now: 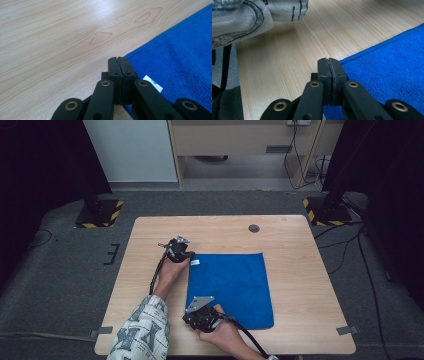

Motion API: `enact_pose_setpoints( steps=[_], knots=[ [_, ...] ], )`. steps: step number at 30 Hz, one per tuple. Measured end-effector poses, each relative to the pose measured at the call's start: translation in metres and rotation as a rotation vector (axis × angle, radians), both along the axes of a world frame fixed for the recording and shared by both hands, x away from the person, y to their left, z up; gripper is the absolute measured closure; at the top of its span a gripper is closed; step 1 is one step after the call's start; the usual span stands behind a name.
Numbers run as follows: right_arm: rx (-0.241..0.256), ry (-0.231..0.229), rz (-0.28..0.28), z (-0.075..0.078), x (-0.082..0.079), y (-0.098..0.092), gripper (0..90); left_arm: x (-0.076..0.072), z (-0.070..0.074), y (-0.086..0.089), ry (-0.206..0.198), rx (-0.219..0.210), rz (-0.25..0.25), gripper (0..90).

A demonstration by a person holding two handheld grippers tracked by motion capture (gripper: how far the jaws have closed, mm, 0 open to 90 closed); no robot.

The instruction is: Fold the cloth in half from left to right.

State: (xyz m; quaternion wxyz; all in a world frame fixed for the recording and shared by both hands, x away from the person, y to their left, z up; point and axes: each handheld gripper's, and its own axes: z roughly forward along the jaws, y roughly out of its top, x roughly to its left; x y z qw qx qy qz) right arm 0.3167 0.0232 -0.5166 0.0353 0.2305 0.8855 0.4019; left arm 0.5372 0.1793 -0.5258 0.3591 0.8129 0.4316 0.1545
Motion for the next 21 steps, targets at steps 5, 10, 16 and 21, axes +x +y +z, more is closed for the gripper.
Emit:
enact_pose_setpoints(
  steps=[5, 10, 16, 21],
  knots=[
    [0.004, -0.011, -0.01, 0.002, 0.001, 0.0, 89.1, 0.0, 0.011, 0.007, -0.018, -0.034, 0.024, 89.6],
    [0.004, -0.026, -0.016, 0.008, 0.001, 0.004, 89.1, 0.002, 0.026, 0.008, -0.012, -0.002, 0.009, 89.7],
    [0.025, -0.053, -0.039, 0.017, 0.002, 0.009, 89.1, 0.007, 0.039, 0.012, -0.021, 0.016, 0.015, 89.7],
    [0.043, -0.077, -0.061, 0.021, 0.002, 0.016, 89.3, 0.012, 0.048, 0.019, -0.026, 0.018, 0.026, 89.7]
  ],
)
